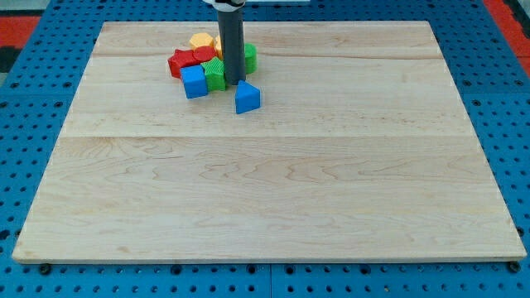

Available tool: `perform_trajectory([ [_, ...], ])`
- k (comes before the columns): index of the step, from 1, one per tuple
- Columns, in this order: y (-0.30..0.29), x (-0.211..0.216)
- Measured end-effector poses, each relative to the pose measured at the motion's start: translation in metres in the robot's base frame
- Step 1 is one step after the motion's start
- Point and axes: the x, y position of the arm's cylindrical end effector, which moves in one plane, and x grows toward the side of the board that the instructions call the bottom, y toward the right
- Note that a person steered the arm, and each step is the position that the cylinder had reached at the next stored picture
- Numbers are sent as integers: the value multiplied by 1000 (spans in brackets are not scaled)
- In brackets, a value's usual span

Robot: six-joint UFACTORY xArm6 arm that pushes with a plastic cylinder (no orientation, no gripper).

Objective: Slightly push the yellow heart and green circle into the group of blocks

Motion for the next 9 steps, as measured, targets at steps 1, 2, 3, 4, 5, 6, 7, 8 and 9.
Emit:
perform_trajectory([
  [1,-3,-3],
  [2,-10,-8],
  [3,11,-16],
  [4,47,-4],
  [5,83,5],
  [6,107,-30],
  [7,83,-52],
  [8,45,-80],
  [9,6,-115],
])
